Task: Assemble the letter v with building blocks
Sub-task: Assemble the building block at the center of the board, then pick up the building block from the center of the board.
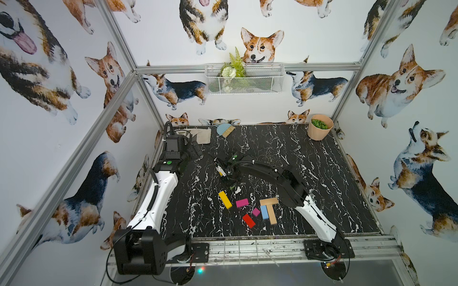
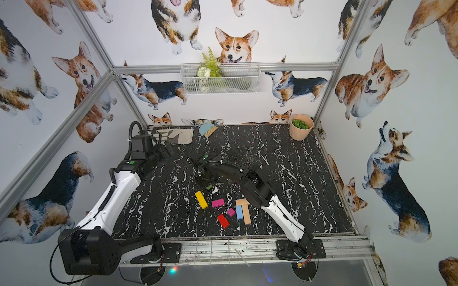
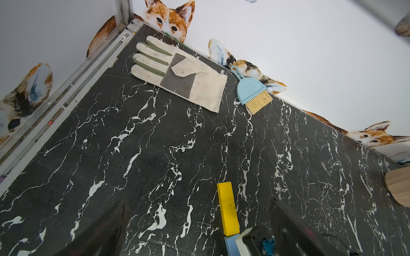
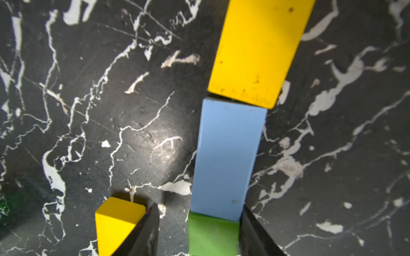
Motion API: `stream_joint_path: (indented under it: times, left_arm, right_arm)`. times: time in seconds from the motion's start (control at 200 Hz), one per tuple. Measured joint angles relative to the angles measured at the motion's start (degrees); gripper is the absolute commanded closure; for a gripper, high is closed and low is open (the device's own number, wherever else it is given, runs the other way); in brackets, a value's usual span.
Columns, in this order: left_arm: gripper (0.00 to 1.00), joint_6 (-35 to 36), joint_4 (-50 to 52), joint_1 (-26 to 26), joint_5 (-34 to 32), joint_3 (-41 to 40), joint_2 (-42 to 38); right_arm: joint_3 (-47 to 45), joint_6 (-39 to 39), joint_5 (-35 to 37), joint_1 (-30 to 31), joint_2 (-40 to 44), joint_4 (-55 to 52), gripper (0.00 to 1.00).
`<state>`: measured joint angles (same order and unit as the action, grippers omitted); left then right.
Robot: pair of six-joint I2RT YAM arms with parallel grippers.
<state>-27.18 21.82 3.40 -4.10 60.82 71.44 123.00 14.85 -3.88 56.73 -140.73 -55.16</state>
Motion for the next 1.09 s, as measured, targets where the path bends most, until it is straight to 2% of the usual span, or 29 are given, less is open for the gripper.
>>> stream_joint_path:
  times: [0.44, 0.696, 1.091]
  left_arm:
    - [0.0, 0.0, 0.0, 0.0, -0.35, 0.0, -0.04]
    - [0.0, 0.0, 0.0, 0.0, -0.42, 0.0, -0.09]
    - [0.0, 0.0, 0.0, 0.0, -0.37, 0.0, -0.09]
  right_arm:
    - [-4.28, 0.11, 1.55, -0.11, 3.32, 1.53, 0.31]
    - [-15.19, 0.17, 3.56, -0.11, 12.13, 4.44, 0.3]
    - [-29.57, 3.76, 2.47, -0.02, 22.97, 7.58, 0.28]
